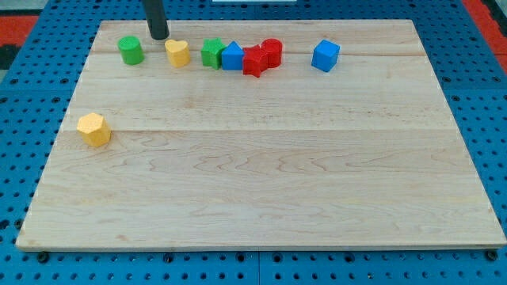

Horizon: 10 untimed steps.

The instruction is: Push the yellow heart towards down a bit

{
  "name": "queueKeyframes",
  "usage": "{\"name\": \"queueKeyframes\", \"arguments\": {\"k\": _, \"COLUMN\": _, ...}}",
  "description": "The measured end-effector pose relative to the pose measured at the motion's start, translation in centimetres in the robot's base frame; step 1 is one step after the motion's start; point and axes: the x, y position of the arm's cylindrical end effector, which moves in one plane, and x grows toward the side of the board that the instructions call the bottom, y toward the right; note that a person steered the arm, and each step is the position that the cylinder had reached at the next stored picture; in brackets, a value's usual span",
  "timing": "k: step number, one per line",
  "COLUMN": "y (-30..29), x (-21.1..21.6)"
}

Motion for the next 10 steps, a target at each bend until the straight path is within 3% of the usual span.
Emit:
{"name": "queueKeyframes", "arguments": {"k": 1, "y": 3.6, "x": 0.6}}
{"name": "queueKeyframes", "arguments": {"k": 3, "y": 2.7, "x": 8.8}}
{"name": "queueKeyframes", "arguments": {"k": 6, "y": 0.9, "x": 6.4}}
{"name": "queueKeyframes", "arguments": {"k": 7, "y": -3.8, "x": 10.4}}
{"name": "queueKeyframes", "arguments": {"k": 8, "y": -3.9, "x": 10.7}}
{"name": "queueKeyframes", "arguments": {"k": 9, "y": -1.2, "x": 6.6}}
{"name": "queueKeyframes", "arguments": {"k": 10, "y": 2.6, "x": 9.6}}
